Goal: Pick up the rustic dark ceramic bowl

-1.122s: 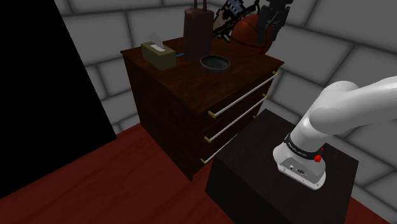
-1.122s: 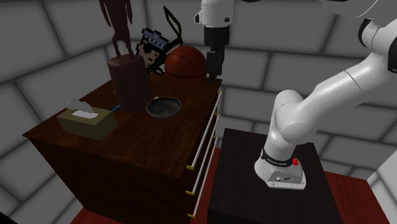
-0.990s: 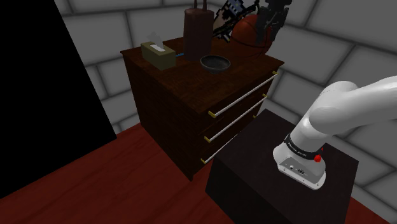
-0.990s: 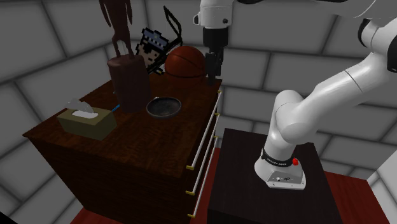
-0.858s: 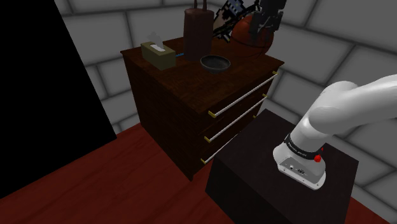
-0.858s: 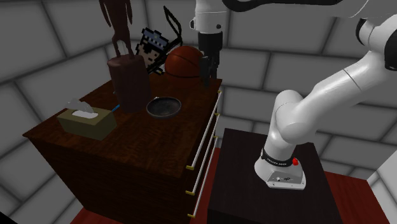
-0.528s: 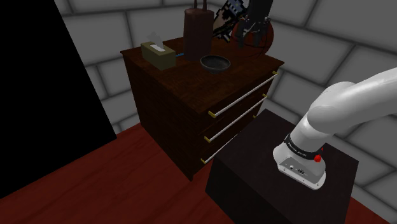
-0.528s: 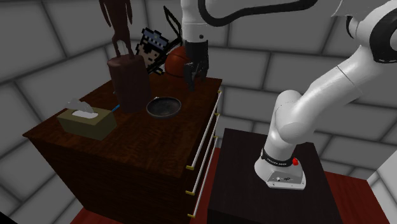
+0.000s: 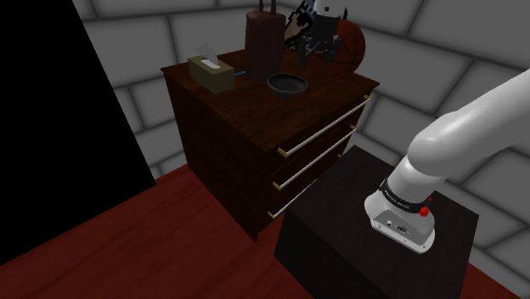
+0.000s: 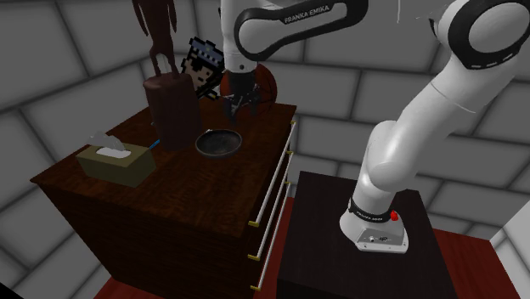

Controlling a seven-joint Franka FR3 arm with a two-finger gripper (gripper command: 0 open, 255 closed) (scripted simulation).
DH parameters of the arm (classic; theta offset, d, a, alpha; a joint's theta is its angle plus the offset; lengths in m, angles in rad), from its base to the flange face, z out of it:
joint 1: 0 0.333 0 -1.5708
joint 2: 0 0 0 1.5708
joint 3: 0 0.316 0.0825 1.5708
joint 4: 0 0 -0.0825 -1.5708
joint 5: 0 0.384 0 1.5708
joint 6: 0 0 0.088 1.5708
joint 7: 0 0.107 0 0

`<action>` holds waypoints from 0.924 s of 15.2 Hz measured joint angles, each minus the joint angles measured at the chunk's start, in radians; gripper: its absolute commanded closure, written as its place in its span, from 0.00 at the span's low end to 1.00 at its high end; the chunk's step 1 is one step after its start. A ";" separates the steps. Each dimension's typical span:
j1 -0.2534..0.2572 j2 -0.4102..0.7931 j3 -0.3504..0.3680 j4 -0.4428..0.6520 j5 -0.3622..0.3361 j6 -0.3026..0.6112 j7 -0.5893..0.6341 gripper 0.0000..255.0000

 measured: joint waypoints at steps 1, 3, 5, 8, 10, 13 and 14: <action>-0.008 0.031 0.000 0.006 -0.004 0.029 0.017 0.00; -0.027 0.089 -0.007 0.022 -0.017 0.078 0.041 0.00; -0.037 0.133 -0.010 0.044 -0.025 0.105 0.061 0.00; -0.042 0.151 -0.013 0.019 -0.027 0.149 0.063 0.00; -0.041 0.160 -0.012 0.000 -0.027 0.178 0.066 0.00; -0.042 0.167 -0.012 -0.021 -0.028 0.206 0.064 1.00; -0.042 0.169 -0.012 -0.022 -0.028 0.209 0.064 1.00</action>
